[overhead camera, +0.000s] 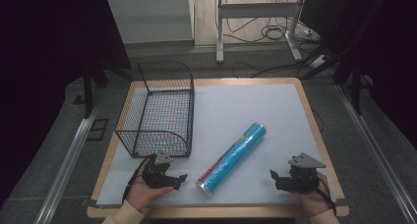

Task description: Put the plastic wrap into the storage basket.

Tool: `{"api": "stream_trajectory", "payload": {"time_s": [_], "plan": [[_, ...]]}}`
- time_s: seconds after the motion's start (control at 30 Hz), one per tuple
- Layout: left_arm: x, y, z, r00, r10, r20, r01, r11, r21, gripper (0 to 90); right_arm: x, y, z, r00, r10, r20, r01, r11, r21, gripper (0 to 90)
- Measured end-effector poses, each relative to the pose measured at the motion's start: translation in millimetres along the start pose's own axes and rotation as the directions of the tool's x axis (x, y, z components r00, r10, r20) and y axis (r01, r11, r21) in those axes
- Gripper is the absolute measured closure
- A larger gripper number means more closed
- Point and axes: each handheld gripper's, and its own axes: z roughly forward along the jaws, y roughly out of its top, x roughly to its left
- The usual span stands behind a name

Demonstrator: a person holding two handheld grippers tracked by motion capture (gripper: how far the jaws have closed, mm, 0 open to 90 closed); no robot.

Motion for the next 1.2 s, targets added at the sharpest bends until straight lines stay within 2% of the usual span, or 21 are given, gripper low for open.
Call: {"api": "stream_trajectory", "payload": {"time_s": [0.2, 0.27, 0.33, 0.4, 0.63, 0.8, 0.83, 0.9, 0.97, 1.2], "plan": [[0.5, 0.4, 0.3, 0.9999, -0.009, -0.004, 0.009, 1.0000, -0.001, 15.6, -2.8, -2.8, 0.8, 1.0000, -0.004, -0.009, 0.004, 1.0000, 0.005, 9.7], [0.8, -0.6, -0.5, 0.9999, 0.008, -0.010, -0.008, 0.9999, 0.013, 15.5, -1.7, -1.1, -3.3, 0.9997, -0.020, -0.012, 0.020, 0.9997, -0.016, 10.8], [1.1, -1.2, -1.2, 0.9999, 0.009, -0.012, -0.009, 0.9999, 0.011, 15.4, -0.6, 0.1, -3.8, 0.9994, -0.032, -0.015, 0.031, 0.9992, -0.023, 11.3], [3.1, -2.6, -2.5, 0.9999, -0.004, -0.013, 0.004, 1.0000, 0.005, 15.5, 0.2, 0.5, -2.5, 0.9992, -0.035, -0.018, 0.035, 0.9992, -0.020, 11.3], [3.4, -1.4, -4.2, 1.0000, -0.004, -0.003, 0.004, 1.0000, 0.003, 15.5, -2.6, -1.0, 0.0, 0.9995, -0.025, -0.017, 0.025, 0.9997, -0.008, 11.3], [1.5, 1.9, -10.9, 0.9999, 0.005, 0.014, -0.005, 0.9999, 0.013, 16.7, -3.1, -0.7, -0.9, 0.9995, -0.029, -0.009, 0.029, 0.9994, -0.018, 11.3], [1.5, 4.7, -14.5, 0.9999, 0.011, -0.002, -0.011, 0.9997, 0.024, 16.7, -3.2, -1.1, -0.5, 0.9994, -0.032, -0.010, 0.031, 0.9994, -0.012, 11.2], [1.6, 6.0, -16.3, 1.0000, 0.004, -0.004, -0.004, 0.9996, 0.027, 16.9, -3.0, -1.6, 0.1, 0.9993, -0.036, -0.013, 0.036, 0.9994, -0.002, 11.1], [1.0, 7.9, -19.0, 0.9999, -0.008, 0.009, 0.008, 0.9997, 0.023, 17.2, -2.3, -2.7, 1.0, 0.9993, -0.035, -0.014, 0.035, 0.9993, 0.009, 11.1], [-9.4, 17.5, -30.3, 0.9993, 0.002, 0.038, -0.002, 1.0000, 0.004, 17.1, -2.0, -2.7, -0.6, 0.9997, -0.022, -0.010, 0.022, 0.9998, -0.002, 11.2]]}}
